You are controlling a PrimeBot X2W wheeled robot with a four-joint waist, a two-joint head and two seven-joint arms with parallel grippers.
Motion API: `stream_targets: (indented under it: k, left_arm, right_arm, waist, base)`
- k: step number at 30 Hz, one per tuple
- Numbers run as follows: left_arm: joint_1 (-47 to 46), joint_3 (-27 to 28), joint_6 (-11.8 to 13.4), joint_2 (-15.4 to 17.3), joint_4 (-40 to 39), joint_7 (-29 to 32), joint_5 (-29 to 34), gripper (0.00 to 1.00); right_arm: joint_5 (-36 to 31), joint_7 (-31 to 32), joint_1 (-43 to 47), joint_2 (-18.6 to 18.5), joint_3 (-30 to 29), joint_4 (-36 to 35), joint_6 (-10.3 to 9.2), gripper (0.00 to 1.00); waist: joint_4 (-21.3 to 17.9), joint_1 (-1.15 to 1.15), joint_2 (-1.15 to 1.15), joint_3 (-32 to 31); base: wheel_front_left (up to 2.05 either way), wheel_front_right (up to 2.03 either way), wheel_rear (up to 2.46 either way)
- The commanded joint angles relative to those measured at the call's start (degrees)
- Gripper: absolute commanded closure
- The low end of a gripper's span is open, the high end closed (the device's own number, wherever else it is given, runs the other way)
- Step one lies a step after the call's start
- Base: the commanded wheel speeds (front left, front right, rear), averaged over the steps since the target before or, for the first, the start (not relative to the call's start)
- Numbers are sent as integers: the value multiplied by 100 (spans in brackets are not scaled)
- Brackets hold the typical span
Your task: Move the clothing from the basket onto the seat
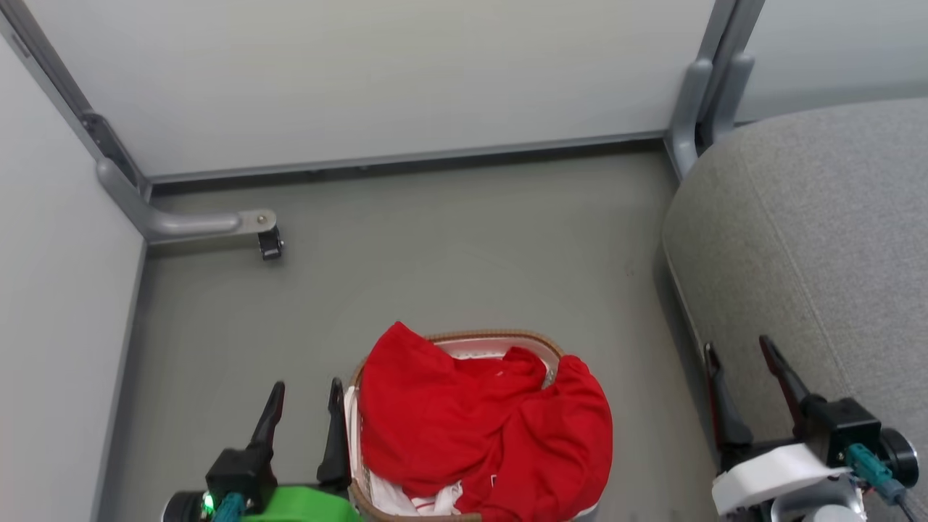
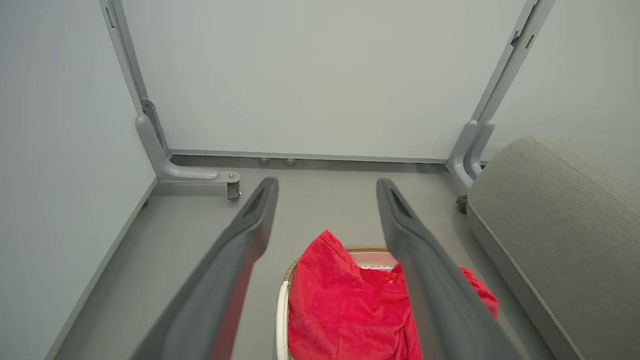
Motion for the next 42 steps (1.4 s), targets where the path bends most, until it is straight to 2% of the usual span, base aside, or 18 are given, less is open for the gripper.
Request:
stream_targets:
  k: [1,9,13,24,32,42]
  left_arm:
    - [-198,-14,-41,34,-14,-6,76,0]
    - [-1089,-168,-248,35,164,-6,450,0]
    - [-1711,-311,-355,37,542,-6,754,0]
    - [-3183,-1179,-678,166,2501,-5,1586,0]
    - [-3900,-1546,-714,206,3757,44,1877,0]
    - [-4391,-1631,-484,352,4668,91,1969,0]
  right_arm:
    - [-59,-28,-118,-31,-21,-50,0,0]
    - [-32,-28,-711,-30,-30,-194,0,0]
    - [35,-28,-1088,-29,-3,-281,-1,0]
    - [432,-28,-1872,-25,64,-449,-1,0]
    - [771,-28,-2215,-22,148,-630,-1,0]
    - [1153,-28,-2427,-25,272,-690,-1,0]
  waist:
    - [-58,0,0,339]
    - [-338,0,0,1446]
    - [-579,0,0,2084]
    - [-1199,0,0,3400]
    - [-1577,0,0,4069]
    - [-1934,0,0,4581]
  base:
    - [0,0,0]
    - [0,0,0]
    - [0,0,0]
    - [0,0,0]
    - [0,0,0]
    - [0,0,0]
